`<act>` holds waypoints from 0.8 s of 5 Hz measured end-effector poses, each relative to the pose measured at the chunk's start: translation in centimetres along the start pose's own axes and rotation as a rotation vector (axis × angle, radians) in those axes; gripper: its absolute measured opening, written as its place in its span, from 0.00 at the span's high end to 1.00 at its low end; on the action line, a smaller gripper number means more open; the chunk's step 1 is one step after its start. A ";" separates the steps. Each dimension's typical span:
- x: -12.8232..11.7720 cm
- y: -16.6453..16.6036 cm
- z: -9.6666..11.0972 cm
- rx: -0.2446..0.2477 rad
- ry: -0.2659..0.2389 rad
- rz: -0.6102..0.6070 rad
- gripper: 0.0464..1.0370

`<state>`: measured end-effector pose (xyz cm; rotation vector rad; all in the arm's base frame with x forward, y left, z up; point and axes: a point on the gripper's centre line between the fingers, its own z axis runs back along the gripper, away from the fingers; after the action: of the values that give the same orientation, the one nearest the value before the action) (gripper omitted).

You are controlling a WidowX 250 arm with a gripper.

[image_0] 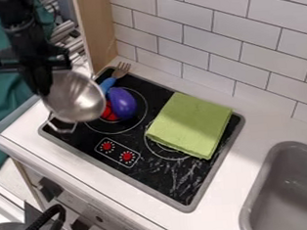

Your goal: Picked up the silver pot and placed it on the lower left side of the stove

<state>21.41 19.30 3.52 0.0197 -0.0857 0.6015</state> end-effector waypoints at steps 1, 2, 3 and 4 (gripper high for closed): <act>-0.8 0.0 -1.5 -0.008 0.048 -0.028 0.99; -1.2 -0.1 -2.9 -0.016 0.089 -0.020 0.99; -0.6 -0.3 -3.6 -0.017 0.100 -0.032 0.98; 0.0 -0.4 -3.8 -0.025 0.105 -0.027 0.83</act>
<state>21.91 19.16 -0.31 -0.0349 0.0088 0.5733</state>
